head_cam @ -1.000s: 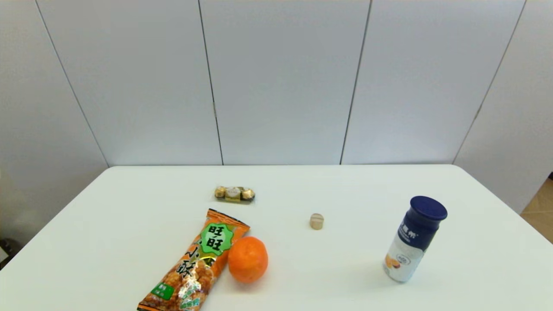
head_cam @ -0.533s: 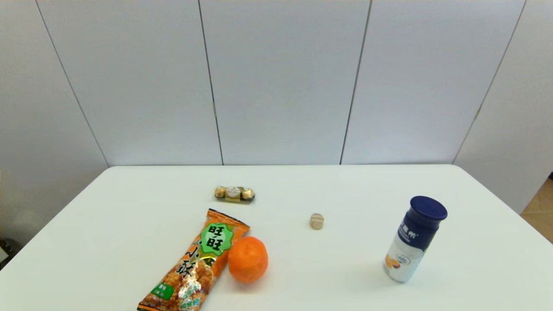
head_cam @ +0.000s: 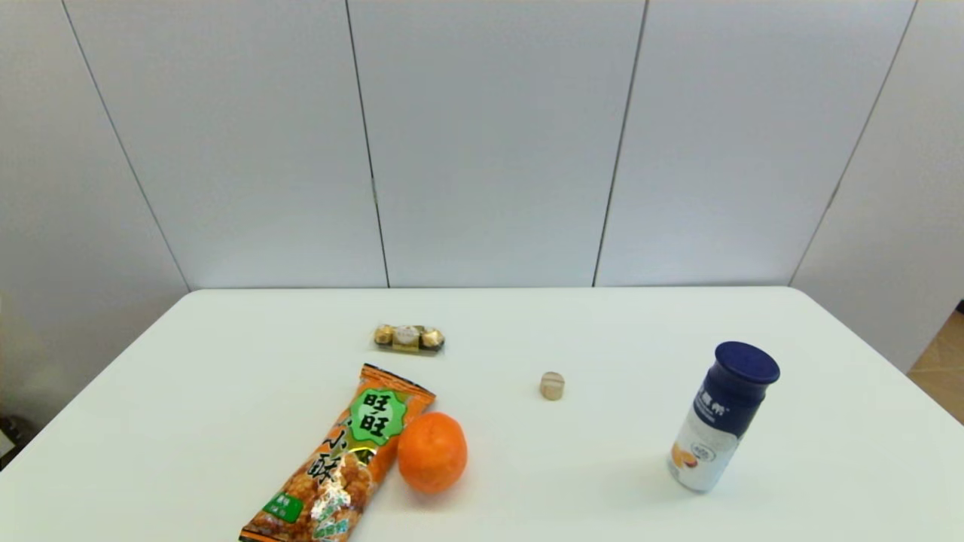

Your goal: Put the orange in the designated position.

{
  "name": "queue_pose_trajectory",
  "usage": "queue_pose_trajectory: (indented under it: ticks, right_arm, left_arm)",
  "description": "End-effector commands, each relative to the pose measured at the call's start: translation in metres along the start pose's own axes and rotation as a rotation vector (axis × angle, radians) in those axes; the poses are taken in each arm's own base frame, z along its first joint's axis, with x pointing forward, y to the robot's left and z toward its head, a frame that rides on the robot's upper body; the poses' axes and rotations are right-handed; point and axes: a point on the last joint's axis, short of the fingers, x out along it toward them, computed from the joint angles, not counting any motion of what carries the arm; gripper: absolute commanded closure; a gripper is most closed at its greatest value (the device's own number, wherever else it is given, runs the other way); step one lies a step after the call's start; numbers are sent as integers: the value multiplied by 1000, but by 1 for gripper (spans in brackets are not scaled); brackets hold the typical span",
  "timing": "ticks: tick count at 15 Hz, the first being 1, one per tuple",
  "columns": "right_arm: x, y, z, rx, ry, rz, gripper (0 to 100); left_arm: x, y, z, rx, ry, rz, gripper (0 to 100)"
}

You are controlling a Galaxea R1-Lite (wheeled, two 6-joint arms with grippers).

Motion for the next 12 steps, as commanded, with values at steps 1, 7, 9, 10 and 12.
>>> queue_pose_trajectory:
  ticks: [1,7,9,10,12]
  right_arm:
    - [0,0,0,-1,1,2,0]
    - [0,0,0,-12,0,5,0]
    - [0,0,0,-3,0,2,0]
    - [0,0,0,-1,0,2,0]
    - [0,0,0,2,1,2,0]
  left_arm:
    - [0,0,0,0,1,0,0]
    - [0,0,0,0,1,0,0]
    - [0,0,0,0,1,0,0]
    - [0,0,0,0,1,0,0]
    - [0,0,0,0,1,0,0]
